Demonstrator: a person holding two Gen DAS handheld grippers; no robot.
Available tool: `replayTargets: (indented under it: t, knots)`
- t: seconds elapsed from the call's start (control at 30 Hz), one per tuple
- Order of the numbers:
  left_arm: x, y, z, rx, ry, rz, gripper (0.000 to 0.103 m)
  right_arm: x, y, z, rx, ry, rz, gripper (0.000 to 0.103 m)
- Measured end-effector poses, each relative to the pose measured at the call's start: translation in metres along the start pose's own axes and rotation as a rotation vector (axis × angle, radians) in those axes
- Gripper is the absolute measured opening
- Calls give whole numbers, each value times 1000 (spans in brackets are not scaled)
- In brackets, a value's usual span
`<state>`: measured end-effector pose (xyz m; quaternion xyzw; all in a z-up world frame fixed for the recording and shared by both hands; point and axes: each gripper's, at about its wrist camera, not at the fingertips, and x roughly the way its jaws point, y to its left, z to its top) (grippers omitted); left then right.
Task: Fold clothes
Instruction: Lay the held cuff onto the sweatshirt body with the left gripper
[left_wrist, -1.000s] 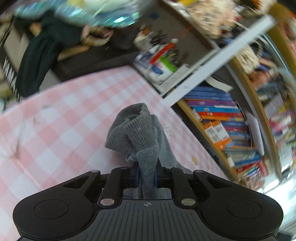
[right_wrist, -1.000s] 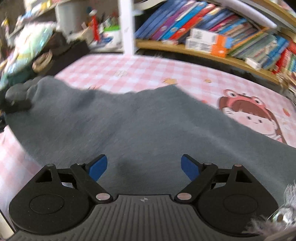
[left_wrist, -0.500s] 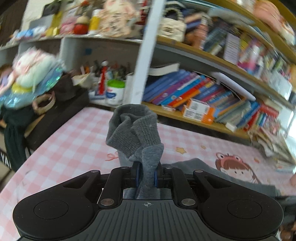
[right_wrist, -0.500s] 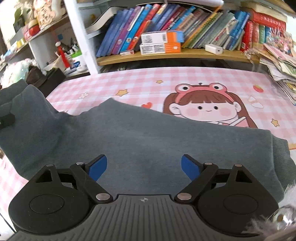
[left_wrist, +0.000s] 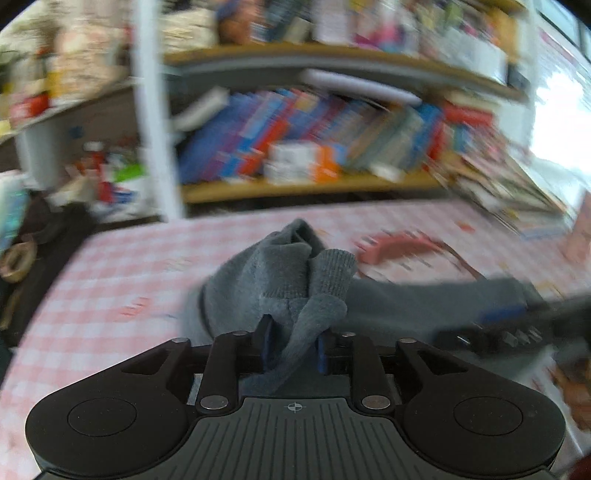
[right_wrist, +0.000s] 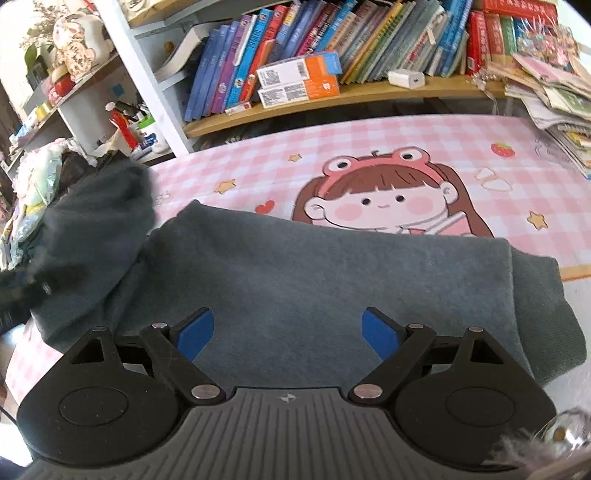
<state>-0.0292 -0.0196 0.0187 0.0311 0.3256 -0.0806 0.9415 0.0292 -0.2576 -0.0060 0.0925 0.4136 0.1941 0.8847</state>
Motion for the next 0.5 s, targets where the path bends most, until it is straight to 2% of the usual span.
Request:
replayTargets:
  t: [0.07,0.17,0.2,0.27,0.4,0.5]
  knots:
    - [5,-12,-3,14,40,-83,40,-1,-6,0,16,4,6,87]
    - [5,-21,-7,-1,60,-198,43,-2,-14,0,42,11,18,87]
    - [2,-20,-7,-5,51,-200,43,-2,-15,1,53,13,22,87]
    - [-4,-16,-6,-14,21,-177,43,0,-17,2,76,19,39,87]
    - [-25,14,1,-125,-108,-32,49,6,-16,4,146,46,125,87]
    - [-28,43,0,-236,-113,28,44,11,-14,6,219,74,219,87]
